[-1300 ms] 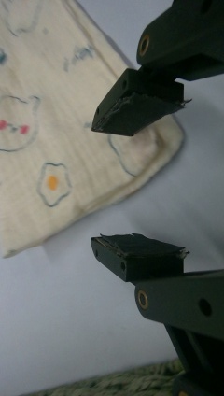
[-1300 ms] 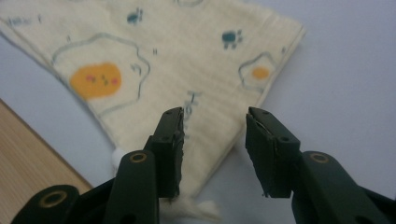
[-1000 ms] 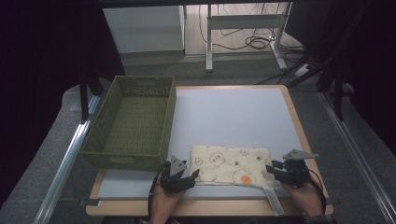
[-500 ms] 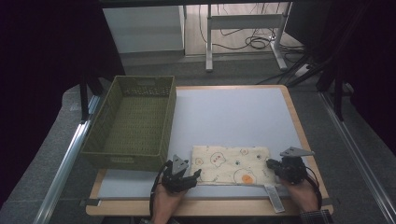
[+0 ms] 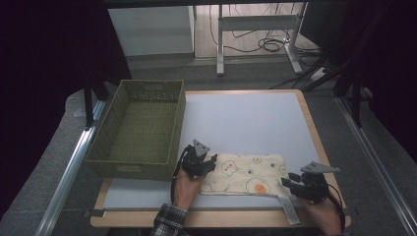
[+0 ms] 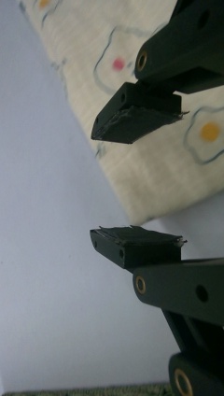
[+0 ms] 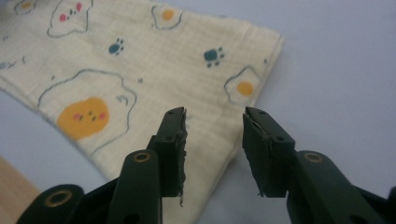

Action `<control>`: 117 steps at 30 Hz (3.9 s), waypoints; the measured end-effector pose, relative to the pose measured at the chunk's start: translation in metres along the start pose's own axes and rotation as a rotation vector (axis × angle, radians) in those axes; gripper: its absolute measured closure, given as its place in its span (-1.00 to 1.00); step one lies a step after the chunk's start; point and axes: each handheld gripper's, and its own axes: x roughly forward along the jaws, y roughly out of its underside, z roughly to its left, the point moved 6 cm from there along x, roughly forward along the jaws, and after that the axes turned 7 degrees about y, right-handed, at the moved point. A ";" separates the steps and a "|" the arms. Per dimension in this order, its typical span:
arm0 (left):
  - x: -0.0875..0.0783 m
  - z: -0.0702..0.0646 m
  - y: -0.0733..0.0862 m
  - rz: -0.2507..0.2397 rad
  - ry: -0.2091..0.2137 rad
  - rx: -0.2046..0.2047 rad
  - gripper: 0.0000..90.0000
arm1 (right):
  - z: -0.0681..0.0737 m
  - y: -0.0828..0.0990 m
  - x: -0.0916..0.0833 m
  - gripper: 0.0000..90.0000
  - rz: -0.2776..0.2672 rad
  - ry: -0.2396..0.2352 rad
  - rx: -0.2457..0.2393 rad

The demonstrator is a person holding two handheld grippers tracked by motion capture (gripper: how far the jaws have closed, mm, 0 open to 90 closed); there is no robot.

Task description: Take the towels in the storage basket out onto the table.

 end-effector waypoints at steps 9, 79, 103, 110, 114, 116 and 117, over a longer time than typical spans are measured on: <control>0.020 0.019 0.008 0.092 -0.052 -0.051 -0.04 | 0.009 0.014 0.004 0.31 0.033 0.036 -0.024; 0.005 0.013 0.029 0.073 0.057 -0.078 0.32 | 0.071 -0.031 0.024 0.08 0.017 -0.194 -0.250; 0.007 0.010 0.028 0.076 0.073 -0.059 0.49 | 0.209 -0.038 0.069 0.70 0.000 -0.306 -0.489; 0.007 0.006 0.025 0.074 0.089 -0.047 0.93 | 0.203 -0.041 0.068 0.91 0.025 -0.326 -0.445; 0.005 0.006 0.018 0.048 0.098 -0.056 0.94 | 0.199 -0.046 0.060 0.91 -0.001 -0.335 -0.425; 0.003 0.005 0.013 0.037 0.100 -0.052 0.94 | 0.195 -0.051 0.055 0.91 -0.016 -0.337 -0.410; 0.002 0.004 0.009 0.030 0.099 -0.047 0.94 | 0.193 -0.052 0.053 0.91 -0.021 -0.337 -0.406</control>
